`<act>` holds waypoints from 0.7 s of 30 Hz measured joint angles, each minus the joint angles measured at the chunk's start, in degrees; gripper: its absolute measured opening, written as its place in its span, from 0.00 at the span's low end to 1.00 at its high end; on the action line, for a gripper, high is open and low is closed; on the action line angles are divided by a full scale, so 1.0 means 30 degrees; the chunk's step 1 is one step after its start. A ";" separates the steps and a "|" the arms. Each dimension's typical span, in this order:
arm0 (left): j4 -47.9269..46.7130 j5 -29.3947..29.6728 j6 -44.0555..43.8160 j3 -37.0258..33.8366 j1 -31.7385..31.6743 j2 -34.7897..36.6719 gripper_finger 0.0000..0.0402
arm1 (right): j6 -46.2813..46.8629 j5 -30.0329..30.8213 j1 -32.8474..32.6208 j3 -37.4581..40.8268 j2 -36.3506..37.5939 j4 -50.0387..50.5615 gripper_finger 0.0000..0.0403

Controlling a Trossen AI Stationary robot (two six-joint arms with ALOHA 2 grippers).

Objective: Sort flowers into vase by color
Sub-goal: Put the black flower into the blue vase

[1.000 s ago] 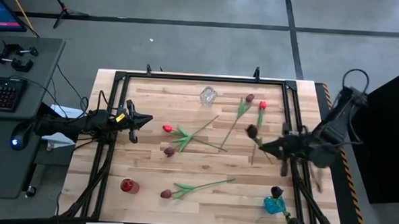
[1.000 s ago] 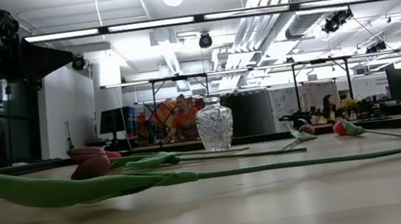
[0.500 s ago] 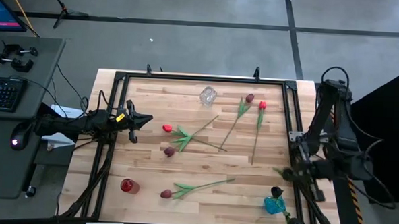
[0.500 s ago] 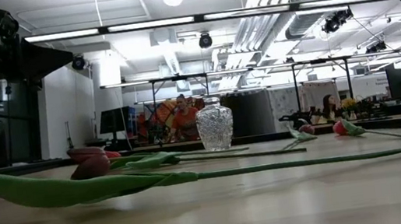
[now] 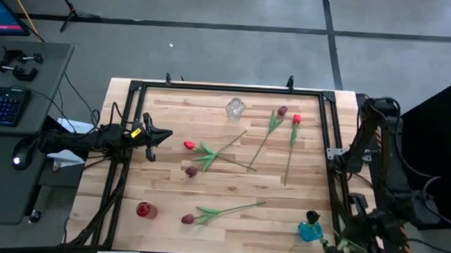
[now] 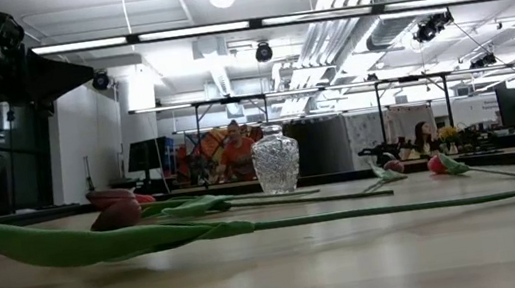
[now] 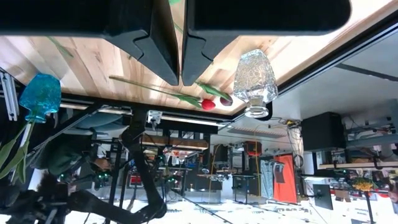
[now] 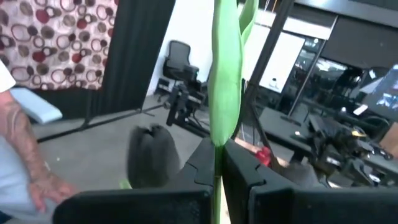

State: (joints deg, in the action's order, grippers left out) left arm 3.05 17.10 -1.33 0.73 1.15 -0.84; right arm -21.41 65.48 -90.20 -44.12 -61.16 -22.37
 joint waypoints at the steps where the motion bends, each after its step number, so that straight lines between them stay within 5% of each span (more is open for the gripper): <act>1: 0.0004 0.0000 0.0001 0.0000 0.0002 -0.0003 0.02 | -0.0370 0.0006 -0.0037 0.0000 -0.0297 -0.0778 0.00; 8: 0.0007 0.0002 -0.0002 0.0000 0.0005 0.0000 0.02 | -0.1505 0.0380 -0.0077 0.0000 -0.2348 -0.4870 0.00; 21: 0.0002 0.0004 0.0003 0.0000 0.0004 -0.0003 0.02 | -0.0813 0.4547 0.0515 0.0000 -0.5112 -0.7961 0.00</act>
State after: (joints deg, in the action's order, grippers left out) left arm 3.05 17.12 -1.32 0.73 1.16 -0.85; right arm -23.85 79.12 -88.66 -44.12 -76.49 -46.25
